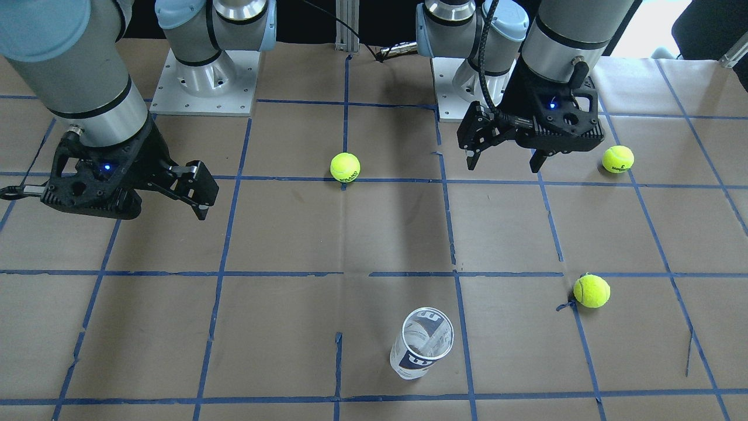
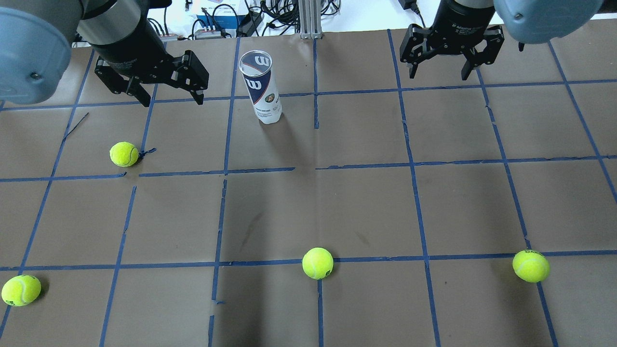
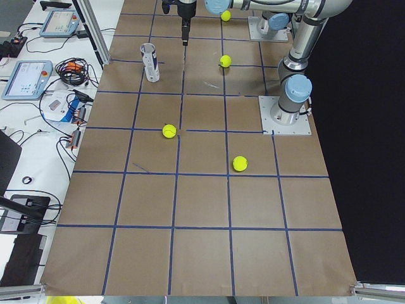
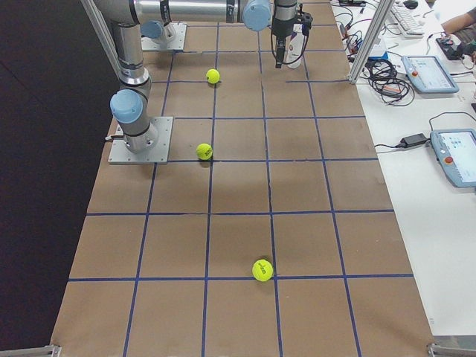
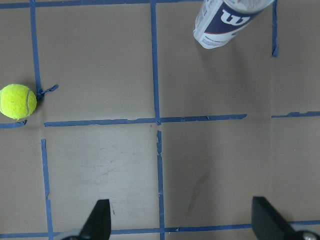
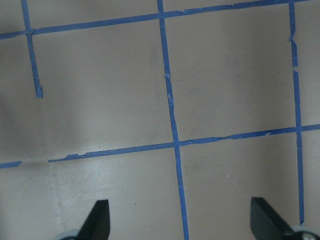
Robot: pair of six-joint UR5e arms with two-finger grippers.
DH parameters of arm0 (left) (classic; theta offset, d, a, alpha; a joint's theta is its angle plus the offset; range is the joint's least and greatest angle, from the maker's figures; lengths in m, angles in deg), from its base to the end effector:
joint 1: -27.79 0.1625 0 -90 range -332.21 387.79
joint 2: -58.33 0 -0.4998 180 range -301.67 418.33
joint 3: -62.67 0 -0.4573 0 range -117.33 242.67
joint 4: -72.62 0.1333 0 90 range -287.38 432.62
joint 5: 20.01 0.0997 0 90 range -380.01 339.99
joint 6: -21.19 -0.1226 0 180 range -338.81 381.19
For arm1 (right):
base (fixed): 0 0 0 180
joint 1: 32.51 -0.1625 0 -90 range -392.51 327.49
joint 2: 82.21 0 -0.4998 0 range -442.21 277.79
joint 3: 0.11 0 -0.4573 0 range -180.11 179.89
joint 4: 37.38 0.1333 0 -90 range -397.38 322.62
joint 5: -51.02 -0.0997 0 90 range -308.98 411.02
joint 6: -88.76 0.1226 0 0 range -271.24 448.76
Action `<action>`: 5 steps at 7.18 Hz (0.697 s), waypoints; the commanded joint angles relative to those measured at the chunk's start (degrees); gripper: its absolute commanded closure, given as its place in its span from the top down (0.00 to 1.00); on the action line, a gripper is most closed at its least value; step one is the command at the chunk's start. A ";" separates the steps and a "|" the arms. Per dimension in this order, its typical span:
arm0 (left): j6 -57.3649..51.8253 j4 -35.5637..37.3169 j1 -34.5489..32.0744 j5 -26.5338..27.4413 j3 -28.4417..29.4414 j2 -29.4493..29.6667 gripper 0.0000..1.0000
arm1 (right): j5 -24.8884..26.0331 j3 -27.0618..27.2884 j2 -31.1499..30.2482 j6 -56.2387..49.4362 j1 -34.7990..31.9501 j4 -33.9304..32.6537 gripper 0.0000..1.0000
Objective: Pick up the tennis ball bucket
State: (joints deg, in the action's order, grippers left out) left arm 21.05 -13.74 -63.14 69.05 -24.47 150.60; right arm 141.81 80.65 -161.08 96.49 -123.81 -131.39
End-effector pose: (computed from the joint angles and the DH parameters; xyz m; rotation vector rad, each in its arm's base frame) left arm -0.1448 -0.5833 0.5517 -0.0301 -3.1224 0.1151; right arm 0.1465 -0.6545 0.5190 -0.1759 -3.1252 0.0594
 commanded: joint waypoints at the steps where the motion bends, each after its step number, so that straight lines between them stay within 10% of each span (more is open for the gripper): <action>1: -0.22 0.31 0.31 -0.03 -0.22 0.01 1.00 | 0.35 0.36 -0.84 0.53 -0.19 0.40 1.00; 5: -0.04 1.01 0.13 -0.11 -0.22 0.37 1.00 | 0.52 0.54 -0.85 0.54 -0.10 0.66 1.00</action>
State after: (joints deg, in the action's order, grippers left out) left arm 21.10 -12.79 -63.07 68.96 -24.48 151.17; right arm 142.20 81.14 -161.91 97.02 -123.95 -130.75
